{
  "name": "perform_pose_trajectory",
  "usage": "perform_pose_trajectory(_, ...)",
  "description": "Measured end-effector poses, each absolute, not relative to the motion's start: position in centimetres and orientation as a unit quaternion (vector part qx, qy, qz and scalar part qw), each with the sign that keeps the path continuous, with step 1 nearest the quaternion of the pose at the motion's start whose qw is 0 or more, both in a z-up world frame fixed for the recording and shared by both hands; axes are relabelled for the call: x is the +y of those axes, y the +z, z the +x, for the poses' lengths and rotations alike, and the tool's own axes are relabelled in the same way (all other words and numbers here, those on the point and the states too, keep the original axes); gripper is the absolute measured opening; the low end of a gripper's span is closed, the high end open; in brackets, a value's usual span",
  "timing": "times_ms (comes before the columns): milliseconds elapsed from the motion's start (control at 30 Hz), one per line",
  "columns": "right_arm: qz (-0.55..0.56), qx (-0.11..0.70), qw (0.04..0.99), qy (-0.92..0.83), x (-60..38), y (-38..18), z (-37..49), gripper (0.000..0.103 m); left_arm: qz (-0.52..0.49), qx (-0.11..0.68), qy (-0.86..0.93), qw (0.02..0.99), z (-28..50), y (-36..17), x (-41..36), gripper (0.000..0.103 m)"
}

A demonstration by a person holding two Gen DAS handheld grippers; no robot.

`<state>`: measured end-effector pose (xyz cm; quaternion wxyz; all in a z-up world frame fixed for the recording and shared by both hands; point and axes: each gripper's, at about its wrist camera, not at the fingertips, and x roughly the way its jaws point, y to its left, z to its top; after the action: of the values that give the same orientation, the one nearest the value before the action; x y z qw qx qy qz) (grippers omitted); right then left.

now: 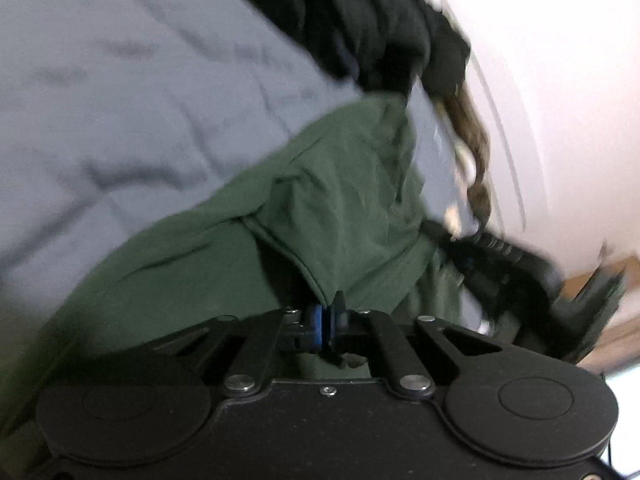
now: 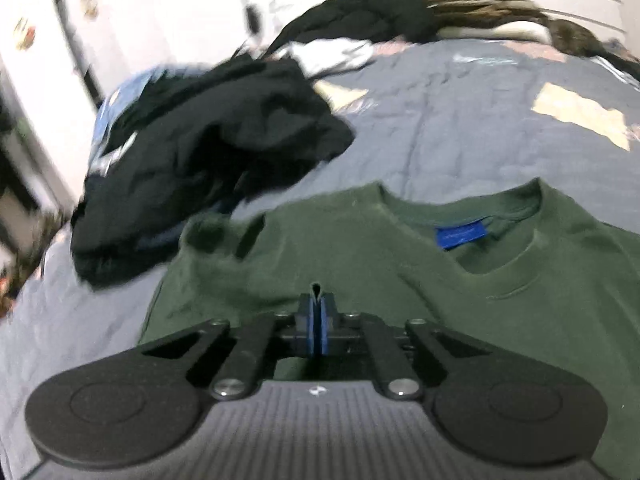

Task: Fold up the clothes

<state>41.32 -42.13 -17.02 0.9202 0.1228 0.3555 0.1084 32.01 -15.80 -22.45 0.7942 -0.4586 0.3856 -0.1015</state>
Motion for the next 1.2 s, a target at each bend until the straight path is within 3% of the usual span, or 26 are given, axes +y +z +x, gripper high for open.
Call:
perform_pose_trajectory(167, 0.118, 0.372, 0.916, 0.090, -42.1, -18.7, 41.8, 0.004, -0.424, 0.433, -0.087, 0.791, 31.7, -22.5, -16.8, 0.006)
perform_pose_trajectory(300, 0.100, 0.377, 0.917, 0.083, -42.6, -18.3, 41.3, 0.008, -0.421, 0.422, -0.072, 0.800, 31.3, -21.5, -15.1, 0.009)
perform_pose_trajectory(400, 0.092, 0.347, 0.929, 0.091, -42.8, -16.5, 40.5, 0.013, -0.417, 0.414, -0.070, 0.806, 31.5, -20.7, -14.0, 0.049)
perform_pose_trajectory(433, 0.081, 0.335, 0.933, 0.098, -42.5, -15.7, 40.4, 0.017, -0.439, 0.409, -0.070, 0.797, 31.6, -21.2, -13.4, 0.049)
perform_pose_trajectory(467, 0.068, 0.326, 0.936, 0.115, -42.0, -14.9, 40.4, 0.020, -0.460, 0.403, -0.068, 0.788, 31.7, -21.7, -12.9, 0.049)
perform_pose_trajectory(533, 0.040, 0.323, 0.933, 0.157, -40.1, -14.0, 41.0, 0.036, -0.472, 0.399, -0.066, 0.783, 32.0, -22.1, -12.6, 0.049)
perform_pose_trajectory(700, -0.056, 0.331, 0.912, 0.236, -34.5, -13.6, 43.2, 0.048, -0.484, 0.389, -0.060, 0.781, 32.3, -22.5, -12.5, 0.049)
perform_pose_trajectory(767, -0.084, 0.337, 0.907, 0.240, -32.7, -14.1, 44.4, 0.048, -0.487, 0.384, -0.054, 0.783, 32.6, -22.6, -12.4, 0.048)
perform_pose_trajectory(933, -0.079, 0.342, 0.911, 0.217, -30.7, -15.3, 47.5, 0.048, -0.489, 0.382, -0.036, 0.783, 32.5, -22.7, -11.8, 0.013)
perform_pose_trajectory(967, -0.062, 0.339, 0.915, 0.211, -30.9, -15.5, 48.1, 0.047, -0.490, 0.383, -0.033, 0.783, 32.5, -22.7, -11.6, 0.010)
perform_pose_trajectory(1100, -0.007, 0.361, 0.912, 0.195, -31.5, -16.9, 50.2, 0.026, -0.492, 0.384, -0.019, 0.781, 32.5, -22.8, -11.1, 0.009)
perform_pose_trajectory(1200, 0.096, 0.377, 0.897, 0.208, -32.6, -16.7, 51.4, 0.027, -0.493, 0.385, -0.009, 0.780, 32.6, -22.9, -10.8, 0.009)
